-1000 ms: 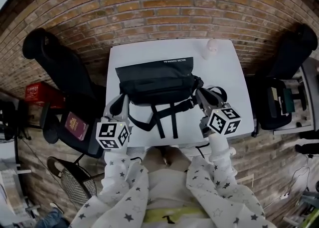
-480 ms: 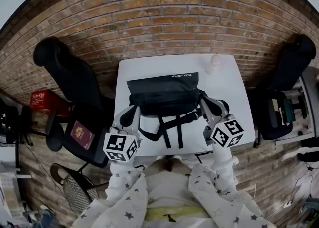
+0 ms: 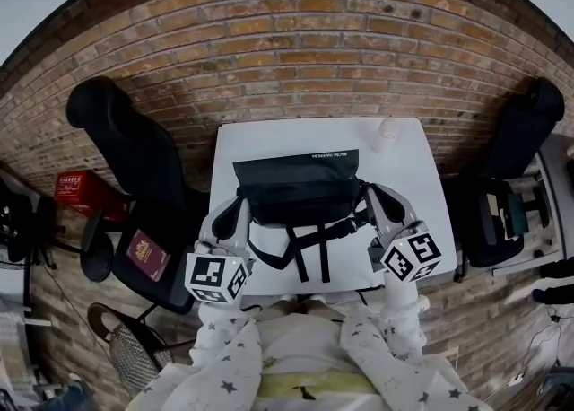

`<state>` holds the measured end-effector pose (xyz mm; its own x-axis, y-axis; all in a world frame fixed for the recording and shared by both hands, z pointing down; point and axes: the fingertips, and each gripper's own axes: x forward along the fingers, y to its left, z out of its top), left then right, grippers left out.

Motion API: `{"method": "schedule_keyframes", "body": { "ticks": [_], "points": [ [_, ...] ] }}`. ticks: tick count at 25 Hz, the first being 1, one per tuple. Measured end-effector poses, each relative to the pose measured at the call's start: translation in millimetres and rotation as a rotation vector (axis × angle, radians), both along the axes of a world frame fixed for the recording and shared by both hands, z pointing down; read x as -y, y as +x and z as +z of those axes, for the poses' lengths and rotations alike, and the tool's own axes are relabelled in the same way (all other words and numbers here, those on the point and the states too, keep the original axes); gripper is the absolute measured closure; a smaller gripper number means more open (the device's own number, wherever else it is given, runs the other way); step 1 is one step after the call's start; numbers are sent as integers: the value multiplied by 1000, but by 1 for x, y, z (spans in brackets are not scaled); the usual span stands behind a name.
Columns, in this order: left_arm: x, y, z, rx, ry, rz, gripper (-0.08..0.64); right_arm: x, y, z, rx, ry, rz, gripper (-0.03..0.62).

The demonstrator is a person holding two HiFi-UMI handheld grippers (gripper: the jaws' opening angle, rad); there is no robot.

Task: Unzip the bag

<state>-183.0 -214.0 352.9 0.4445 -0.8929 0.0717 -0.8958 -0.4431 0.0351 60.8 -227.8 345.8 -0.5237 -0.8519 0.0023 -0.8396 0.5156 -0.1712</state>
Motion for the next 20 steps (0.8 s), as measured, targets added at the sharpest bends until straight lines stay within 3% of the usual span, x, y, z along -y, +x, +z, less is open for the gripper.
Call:
{"method": "schedule_keyframes", "body": {
  "ticks": [20],
  "points": [
    [17, -24, -10, -12, 40, -91, 561, 14, 16, 0, 3, 17, 54, 586]
  ]
}}
